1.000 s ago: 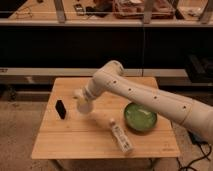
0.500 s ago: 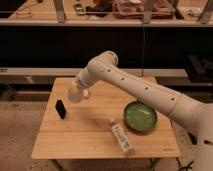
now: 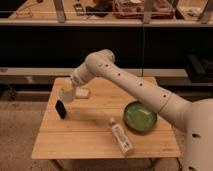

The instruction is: Place the ceramic cup over the eraser

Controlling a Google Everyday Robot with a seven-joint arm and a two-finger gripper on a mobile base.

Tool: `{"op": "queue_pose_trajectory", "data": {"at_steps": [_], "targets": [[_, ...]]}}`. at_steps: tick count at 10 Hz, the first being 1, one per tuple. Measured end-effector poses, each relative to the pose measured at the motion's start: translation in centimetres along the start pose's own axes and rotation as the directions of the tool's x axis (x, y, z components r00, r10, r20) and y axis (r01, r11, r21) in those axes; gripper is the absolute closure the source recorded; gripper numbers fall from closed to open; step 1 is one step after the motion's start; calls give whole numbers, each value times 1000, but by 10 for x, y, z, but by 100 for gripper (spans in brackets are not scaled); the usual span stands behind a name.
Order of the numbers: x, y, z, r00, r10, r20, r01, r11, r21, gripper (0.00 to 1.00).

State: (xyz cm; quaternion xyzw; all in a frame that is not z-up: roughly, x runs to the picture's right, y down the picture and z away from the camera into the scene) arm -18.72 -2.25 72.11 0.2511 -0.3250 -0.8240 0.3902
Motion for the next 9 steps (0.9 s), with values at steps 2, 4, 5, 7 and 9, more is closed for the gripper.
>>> {"op": "queue_pose_trajectory", "data": {"at_steps": [2,4,5,7,9], "targets": [[-2,-2,20,999,-21,46,21,1000,6,100],[0,-8,39,995,-47,85,46,999,15,100],[2,-13,46,993,-63,103,61,998,22,100],[4,-20,56,987,-83,136,79,996,35,100],[3,-24,62,978,-98,182,91,995,42,100]]}}
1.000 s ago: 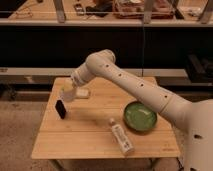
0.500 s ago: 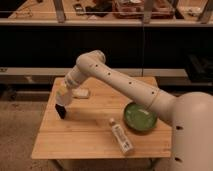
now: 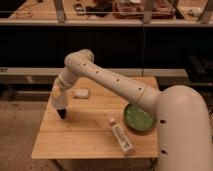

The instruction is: Place the ceramic cup over the eraser

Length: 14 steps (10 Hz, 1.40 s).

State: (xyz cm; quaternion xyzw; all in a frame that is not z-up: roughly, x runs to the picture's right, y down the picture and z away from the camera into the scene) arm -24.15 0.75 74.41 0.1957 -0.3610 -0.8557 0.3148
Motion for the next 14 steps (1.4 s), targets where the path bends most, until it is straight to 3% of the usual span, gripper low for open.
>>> {"op": "queue_pose_trajectory", "data": {"at_steps": [2,5,7,9,10,11,14], "targets": [[-3,0,6,999,-6,39,6,1000,-1,100],[-8,-4,29,994,-33,108,34,999,-3,100],[-19,-1,51,987,-47,155,51,998,-23,98],[-32,2,81,977,-46,210,59,996,-59,82],[-43,8,100,971,-25,240,46,996,-82,67],[-47,10,108,969,-11,247,33,996,-87,59],[-47,2,125,971,20,236,-10,999,-44,28]]}}
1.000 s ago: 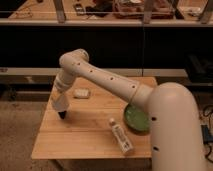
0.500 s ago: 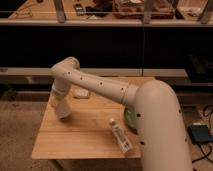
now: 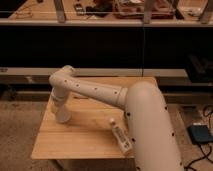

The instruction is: Place the ceramic cup over the eraser

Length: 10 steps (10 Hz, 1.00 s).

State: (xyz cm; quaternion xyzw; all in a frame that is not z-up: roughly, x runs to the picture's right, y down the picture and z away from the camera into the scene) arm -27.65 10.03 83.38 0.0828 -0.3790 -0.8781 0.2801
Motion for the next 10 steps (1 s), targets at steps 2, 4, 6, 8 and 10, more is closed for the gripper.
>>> {"op": "queue_pose_trajectory", "data": {"at_steps": [2,4,6,8,10], "targets": [[-1,0,0,1000,-2,5,2,1000,0,25],[-2,-1,1,1000,-2,7,2,1000,1,25],[-4,-1,2,1000,-3,16,3,1000,2,25],[-4,-1,3,1000,-3,14,3,1000,2,25],[-3,-2,3,1000,-4,12,3,1000,3,25]]}}
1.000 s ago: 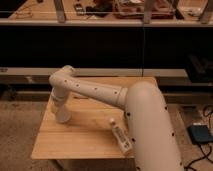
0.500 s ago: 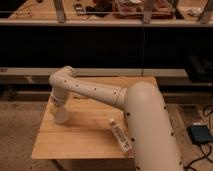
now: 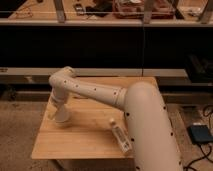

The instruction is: Place the ceramic cup over the eraser

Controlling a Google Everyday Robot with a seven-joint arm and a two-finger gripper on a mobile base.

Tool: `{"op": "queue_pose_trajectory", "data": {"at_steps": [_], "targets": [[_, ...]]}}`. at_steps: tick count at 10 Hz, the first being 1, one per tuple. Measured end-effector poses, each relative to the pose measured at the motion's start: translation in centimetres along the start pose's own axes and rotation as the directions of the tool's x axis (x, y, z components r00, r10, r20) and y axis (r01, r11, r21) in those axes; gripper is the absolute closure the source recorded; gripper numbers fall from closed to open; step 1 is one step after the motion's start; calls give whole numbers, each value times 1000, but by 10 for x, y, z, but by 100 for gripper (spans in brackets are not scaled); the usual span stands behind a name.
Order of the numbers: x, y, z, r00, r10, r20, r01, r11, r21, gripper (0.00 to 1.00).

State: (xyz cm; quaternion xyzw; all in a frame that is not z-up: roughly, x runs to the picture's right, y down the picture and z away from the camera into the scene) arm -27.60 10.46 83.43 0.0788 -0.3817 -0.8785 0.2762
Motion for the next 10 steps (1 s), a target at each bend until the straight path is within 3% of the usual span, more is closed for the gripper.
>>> {"op": "queue_pose_trajectory", "data": {"at_steps": [5,10], "targets": [[2,-1,-5,1000,0,-4,0,1000,-1,25],[21,-11,-61,1000,0,-6,0,1000,-2,25]]}}
